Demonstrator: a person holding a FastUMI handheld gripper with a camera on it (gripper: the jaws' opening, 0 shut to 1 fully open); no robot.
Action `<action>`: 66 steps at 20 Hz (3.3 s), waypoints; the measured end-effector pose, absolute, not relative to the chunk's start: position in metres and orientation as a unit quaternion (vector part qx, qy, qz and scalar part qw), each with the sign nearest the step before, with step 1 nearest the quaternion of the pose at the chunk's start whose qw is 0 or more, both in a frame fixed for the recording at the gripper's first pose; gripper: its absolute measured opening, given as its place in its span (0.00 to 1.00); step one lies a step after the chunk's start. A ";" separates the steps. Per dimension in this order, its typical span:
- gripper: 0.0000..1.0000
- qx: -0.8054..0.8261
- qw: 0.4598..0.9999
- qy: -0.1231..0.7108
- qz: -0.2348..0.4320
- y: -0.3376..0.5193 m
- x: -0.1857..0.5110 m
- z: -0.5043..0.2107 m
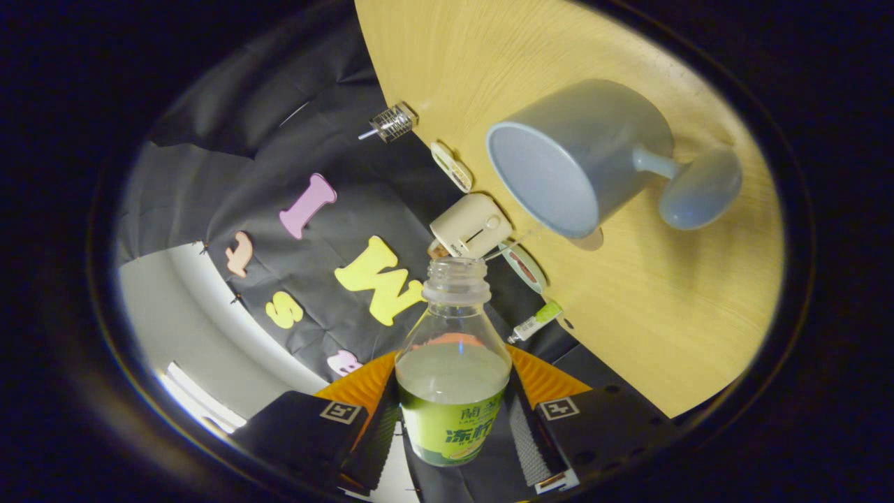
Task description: Take the bottle from table, then pour the juice into the cup, finally place the bottle on the coaster
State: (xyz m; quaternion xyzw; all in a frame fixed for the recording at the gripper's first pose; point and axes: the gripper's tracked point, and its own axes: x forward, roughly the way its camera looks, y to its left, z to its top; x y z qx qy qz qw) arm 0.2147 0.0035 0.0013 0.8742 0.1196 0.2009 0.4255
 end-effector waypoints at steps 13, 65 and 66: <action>0.77 0.898 0.375 0.118 0.200 -0.009 0.211 0.003; 0.79 0.167 0.979 -0.024 0.112 0.004 0.224 0.055; 0.79 0.152 0.983 -0.018 0.105 0.005 0.229 0.051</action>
